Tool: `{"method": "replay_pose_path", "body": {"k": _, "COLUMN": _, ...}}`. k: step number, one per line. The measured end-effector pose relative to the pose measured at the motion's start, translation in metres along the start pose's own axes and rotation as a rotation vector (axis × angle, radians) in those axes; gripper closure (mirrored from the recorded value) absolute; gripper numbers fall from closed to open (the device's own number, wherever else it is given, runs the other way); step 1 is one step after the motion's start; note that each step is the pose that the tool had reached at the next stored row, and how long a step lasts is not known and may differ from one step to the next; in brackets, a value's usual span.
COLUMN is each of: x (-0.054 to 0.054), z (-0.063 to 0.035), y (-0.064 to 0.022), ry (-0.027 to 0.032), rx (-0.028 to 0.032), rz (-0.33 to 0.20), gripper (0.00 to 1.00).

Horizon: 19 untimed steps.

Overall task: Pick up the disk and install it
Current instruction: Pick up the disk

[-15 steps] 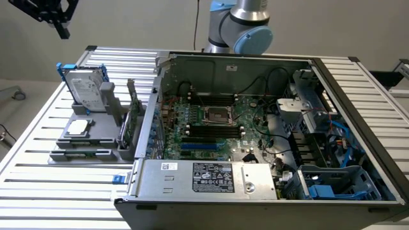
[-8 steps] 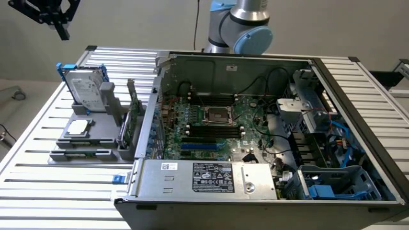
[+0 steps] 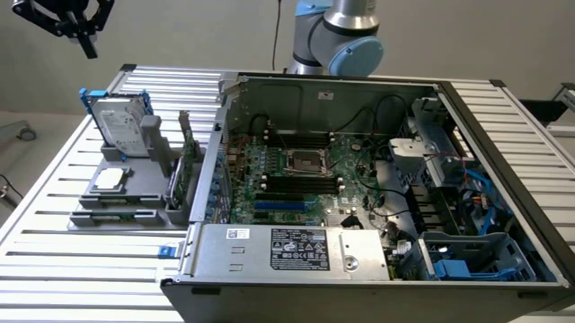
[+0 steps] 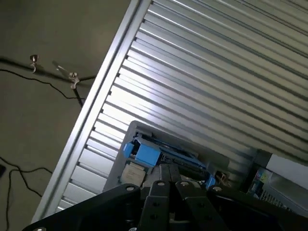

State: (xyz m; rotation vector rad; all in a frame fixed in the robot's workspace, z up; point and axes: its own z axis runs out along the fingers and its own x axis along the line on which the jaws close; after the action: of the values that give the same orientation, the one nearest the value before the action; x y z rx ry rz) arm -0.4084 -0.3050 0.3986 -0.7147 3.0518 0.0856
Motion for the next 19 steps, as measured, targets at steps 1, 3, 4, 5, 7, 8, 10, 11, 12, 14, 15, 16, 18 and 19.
{"method": "replay_pose_path", "body": {"k": 1, "x": 0.0000, "z": 0.0004, "y": 0.0000, "ry": 0.0010, "rx": -0.0003, "rz": -0.018, "gripper": 0.89}}
{"method": "replay_pose_path", "body": {"k": 3, "x": 0.0000, "z": 0.0013, "y": -0.0001, "ry": 0.0028, "rx": -0.0010, "rz": -0.054, "gripper": 0.89}}
{"method": "replay_pose_path", "body": {"k": 4, "x": 0.0001, "z": 0.0017, "y": -0.0001, "ry": 0.0039, "rx": -0.0013, "rz": -0.073, "gripper": 0.89}}
{"method": "replay_pose_path", "body": {"k": 5, "x": 0.0001, "z": 0.0022, "y": -0.0001, "ry": 0.0047, "rx": -0.0017, "rz": -0.090, "gripper": 0.89}}
{"method": "replay_pose_path", "body": {"k": 7, "x": 0.0001, "z": 0.0031, "y": -0.0002, "ry": 0.0067, "rx": -0.0023, "rz": -0.127, "gripper": 0.89}}
{"method": "replay_pose_path", "body": {"k": 8, "x": 0.0001, "z": 0.0036, "y": -0.0002, "ry": 0.0075, "rx": -0.0026, "rz": -0.145, "gripper": 0.89}}
{"method": "replay_pose_path", "body": {"k": 10, "x": 0.0001, "z": 0.0045, "y": -0.0002, "ry": 0.0094, "rx": -0.0033, "rz": -0.182, "gripper": 0.89}}
{"method": "replay_pose_path", "body": {"k": 11, "x": 0.0001, "z": 0.0050, "y": -0.0003, "ry": 0.0104, "rx": -0.0037, "rz": -0.200, "gripper": 0.89}}
{"method": "replay_pose_path", "body": {"k": 12, "x": 0.0001, "z": 0.0055, "y": -0.0003, "ry": 0.0112, "rx": -0.0040, "rz": -0.218, "gripper": 0.89}}
{"method": "replay_pose_path", "body": {"k": 14, "x": 0.0001, "z": 0.0066, "y": -0.0003, "ry": 0.0132, "rx": -0.0047, "rz": -0.254, "gripper": 0.89}}
{"method": "replay_pose_path", "body": {"k": 15, "x": 0.0001, "z": 0.0071, "y": -0.0004, "ry": 0.0142, "rx": -0.0050, "rz": -0.272, "gripper": 0.89}}
{"method": "replay_pose_path", "body": {"k": 16, "x": 0.0002, "z": 0.0077, "y": -0.0004, "ry": 0.0151, "rx": -0.0053, "rz": -0.290, "gripper": 0.89}}
{"method": "replay_pose_path", "body": {"k": 18, "x": 0.0002, "z": 0.0089, "y": -0.0005, "ry": 0.0169, "rx": -0.0061, "rz": -0.327, "gripper": 0.89}}
{"method": "replay_pose_path", "body": {"k": 19, "x": 0.0002, "z": 0.0095, "y": -0.0005, "ry": 0.0179, "rx": -0.0063, "rz": -0.345, "gripper": 0.89}}
